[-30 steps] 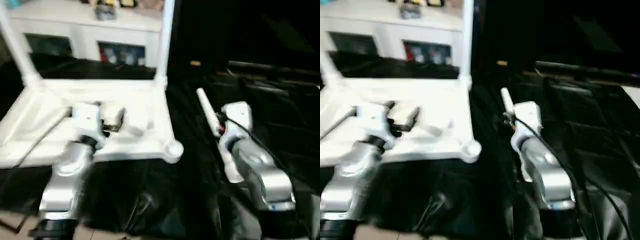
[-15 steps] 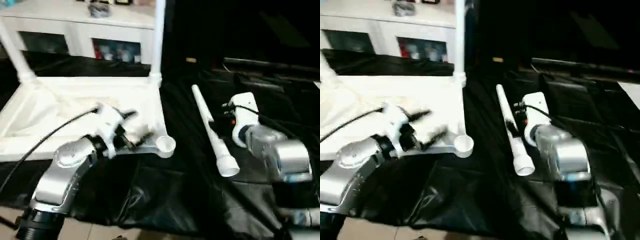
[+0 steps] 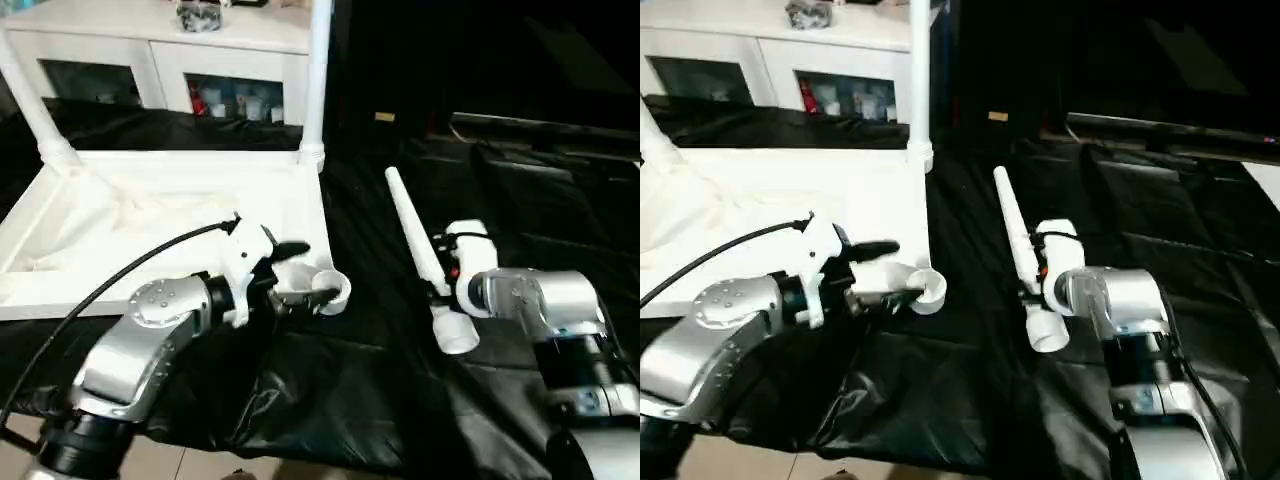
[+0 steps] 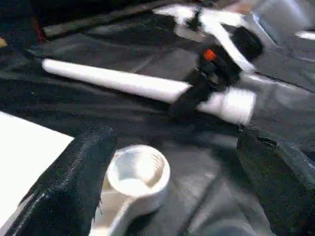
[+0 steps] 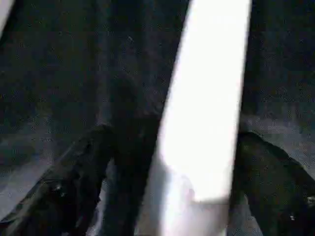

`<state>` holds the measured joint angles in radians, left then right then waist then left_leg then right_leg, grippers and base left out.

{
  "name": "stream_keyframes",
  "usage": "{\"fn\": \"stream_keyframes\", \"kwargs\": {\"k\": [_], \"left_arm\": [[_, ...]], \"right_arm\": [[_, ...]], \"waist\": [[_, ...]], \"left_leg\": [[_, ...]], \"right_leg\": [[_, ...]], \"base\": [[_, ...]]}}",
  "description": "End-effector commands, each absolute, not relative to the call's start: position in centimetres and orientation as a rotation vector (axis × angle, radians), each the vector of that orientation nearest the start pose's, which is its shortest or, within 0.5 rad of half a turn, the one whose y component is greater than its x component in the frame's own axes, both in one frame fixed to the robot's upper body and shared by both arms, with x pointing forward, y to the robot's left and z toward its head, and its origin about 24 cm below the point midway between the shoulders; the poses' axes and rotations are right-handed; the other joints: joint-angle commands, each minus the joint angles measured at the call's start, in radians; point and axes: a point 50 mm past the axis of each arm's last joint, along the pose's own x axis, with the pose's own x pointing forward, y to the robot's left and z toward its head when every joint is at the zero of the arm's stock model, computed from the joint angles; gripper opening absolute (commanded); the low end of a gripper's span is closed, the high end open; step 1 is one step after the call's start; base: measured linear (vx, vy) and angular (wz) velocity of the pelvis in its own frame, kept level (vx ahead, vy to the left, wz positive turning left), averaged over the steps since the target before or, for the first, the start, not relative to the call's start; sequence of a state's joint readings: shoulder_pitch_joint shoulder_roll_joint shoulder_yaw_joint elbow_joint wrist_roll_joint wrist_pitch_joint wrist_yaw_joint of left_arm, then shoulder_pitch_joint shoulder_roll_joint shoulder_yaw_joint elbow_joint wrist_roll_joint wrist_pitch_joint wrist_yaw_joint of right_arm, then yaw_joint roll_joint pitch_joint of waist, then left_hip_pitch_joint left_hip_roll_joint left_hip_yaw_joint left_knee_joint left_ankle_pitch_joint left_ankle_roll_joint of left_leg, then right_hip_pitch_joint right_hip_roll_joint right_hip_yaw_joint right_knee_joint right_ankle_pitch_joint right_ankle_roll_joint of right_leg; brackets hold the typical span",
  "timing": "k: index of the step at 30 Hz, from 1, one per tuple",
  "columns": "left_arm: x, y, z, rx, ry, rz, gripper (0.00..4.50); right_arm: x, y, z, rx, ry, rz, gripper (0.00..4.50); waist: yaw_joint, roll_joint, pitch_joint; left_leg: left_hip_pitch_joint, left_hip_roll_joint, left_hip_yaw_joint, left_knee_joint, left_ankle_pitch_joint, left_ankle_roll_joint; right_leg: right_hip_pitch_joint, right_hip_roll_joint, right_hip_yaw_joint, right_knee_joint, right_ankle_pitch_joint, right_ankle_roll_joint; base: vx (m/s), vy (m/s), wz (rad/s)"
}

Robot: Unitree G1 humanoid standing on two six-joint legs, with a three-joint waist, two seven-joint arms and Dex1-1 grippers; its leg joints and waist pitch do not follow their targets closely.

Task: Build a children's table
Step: Pick table leg

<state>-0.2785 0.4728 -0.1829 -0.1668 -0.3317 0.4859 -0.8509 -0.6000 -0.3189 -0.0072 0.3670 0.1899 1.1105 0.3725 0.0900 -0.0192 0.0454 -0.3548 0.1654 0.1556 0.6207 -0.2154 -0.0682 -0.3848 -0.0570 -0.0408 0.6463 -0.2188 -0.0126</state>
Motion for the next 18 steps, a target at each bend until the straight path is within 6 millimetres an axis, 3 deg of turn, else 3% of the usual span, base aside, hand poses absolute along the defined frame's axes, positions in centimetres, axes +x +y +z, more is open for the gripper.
{"fn": "stream_keyframes", "kwargs": {"k": [1,6,9,11,16,18], "left_arm": [[26.1,13.1,10.3,0.147,0.264,-1.168,4.5],[25.9,13.4,9.8,0.173,0.343,-1.231,4.5],[26.1,13.4,9.6,0.198,0.358,-1.251,4.5],[26.2,13.4,9.7,0.208,0.358,-1.254,4.5],[26.5,13.6,9.8,0.236,0.361,-1.258,4.5],[27.1,13.7,10.1,0.26,0.323,-1.224,4.5]], "right_arm": [[32.8,-18.2,5.7,0.038,0.899,0.317,3.77],[32.9,-18.1,5.5,0.03,0.911,0.33,3.32],[32.8,-18.1,5.4,0.029,0.915,0.329,3.2],[32.8,-18.1,5.4,0.035,0.913,0.329,2.91],[32.8,-18.6,5.5,0.053,0.909,0.317,2.49],[32.7,-18.9,5.5,0.061,0.902,0.314,2.4]], "waist": [[0.004,0.011,-0.052],[0.003,0.009,-0.049],[0.003,0.022,-0.048],[0.001,0.019,-0.047],[0.002,0.026,-0.047],[0.001,0.033,-0.049]], "left_leg": [[0.006,0.049,-0.011,-0.084,-0.113,-0.043],[0.007,0.05,-0.01,-0.088,-0.149,-0.056],[0.009,0.05,-0.011,-0.089,-0.168,-0.066],[0.007,0.049,-0.01,-0.09,-0.17,-0.066],[0.005,0.049,-0.01,-0.088,-0.154,-0.063],[0.004,0.049,-0.011,-0.087,-0.145,-0.064]], "right_leg": [[0.042,-0.079,0.048,-0.073,-0.105,-0.21],[0.04,-0.079,0.049,-0.08,-0.153,-0.195],[0.039,-0.079,0.05,-0.082,-0.17,-0.191],[0.04,-0.078,0.05,-0.084,-0.176,-0.189],[0.042,-0.079,0.05,-0.083,-0.158,-0.197],[0.044,-0.078,0.05,-0.081,-0.143,-0.199]], "base": [[0.0,0.0,0.0],[0.0,0.0,0.0],[0.0,0.0,0.0],[0.0,0.0,0.0],[0.0,0.0,0.0],[0.0,0.0,0.0]]}}
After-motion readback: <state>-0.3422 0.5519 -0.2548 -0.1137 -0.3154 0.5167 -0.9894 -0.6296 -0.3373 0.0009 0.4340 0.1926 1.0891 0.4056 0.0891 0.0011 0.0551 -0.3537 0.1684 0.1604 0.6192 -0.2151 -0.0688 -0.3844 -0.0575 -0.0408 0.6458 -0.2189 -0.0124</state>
